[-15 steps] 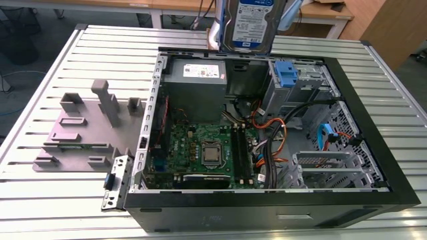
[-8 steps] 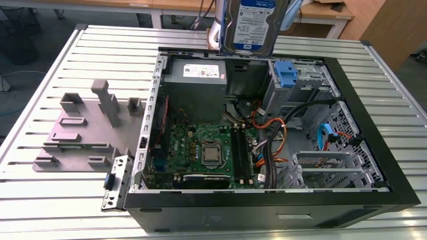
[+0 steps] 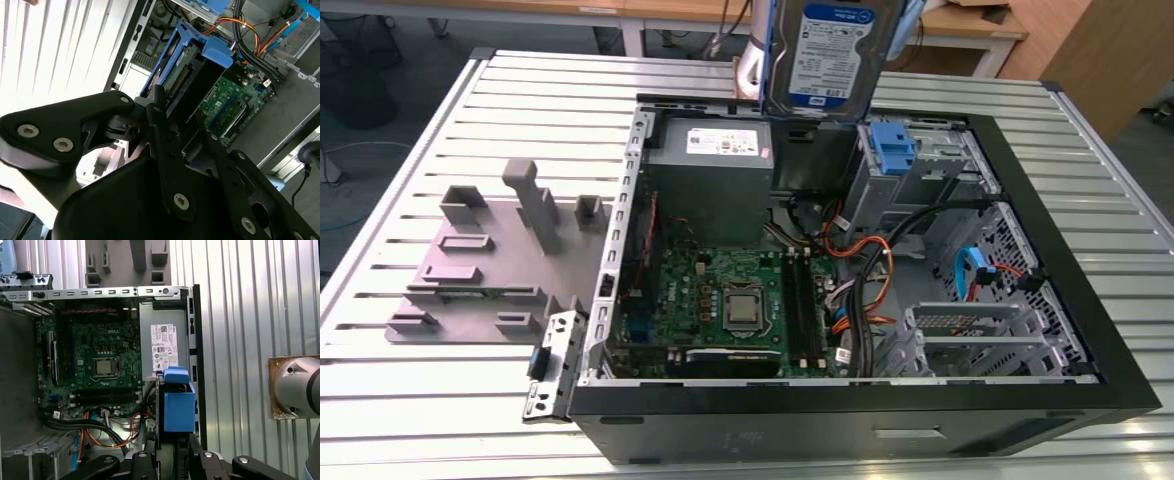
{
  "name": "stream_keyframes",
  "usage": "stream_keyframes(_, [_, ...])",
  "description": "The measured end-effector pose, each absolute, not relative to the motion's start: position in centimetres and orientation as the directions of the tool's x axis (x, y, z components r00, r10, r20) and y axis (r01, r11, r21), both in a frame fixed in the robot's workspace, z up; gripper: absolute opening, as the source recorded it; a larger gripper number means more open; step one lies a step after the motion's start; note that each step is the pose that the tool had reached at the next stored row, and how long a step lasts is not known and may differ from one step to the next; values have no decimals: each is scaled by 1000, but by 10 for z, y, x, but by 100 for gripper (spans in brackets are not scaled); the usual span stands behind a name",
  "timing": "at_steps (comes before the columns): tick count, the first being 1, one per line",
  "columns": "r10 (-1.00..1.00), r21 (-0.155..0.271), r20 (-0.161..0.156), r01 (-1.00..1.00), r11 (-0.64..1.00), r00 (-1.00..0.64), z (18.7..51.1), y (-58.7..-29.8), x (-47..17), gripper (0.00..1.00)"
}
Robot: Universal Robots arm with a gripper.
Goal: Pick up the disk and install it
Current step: 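Pick up the disk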
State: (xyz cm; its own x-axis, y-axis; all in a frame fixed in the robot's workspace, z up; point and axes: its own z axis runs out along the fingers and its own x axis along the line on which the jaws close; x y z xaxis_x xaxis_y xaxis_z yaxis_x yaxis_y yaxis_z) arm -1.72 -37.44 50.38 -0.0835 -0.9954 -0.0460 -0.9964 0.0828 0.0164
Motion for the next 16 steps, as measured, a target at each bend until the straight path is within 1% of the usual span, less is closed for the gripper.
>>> stream_keyframes(16, [-993, 16, -46, -994, 109, -110, 503, -401, -17, 35])
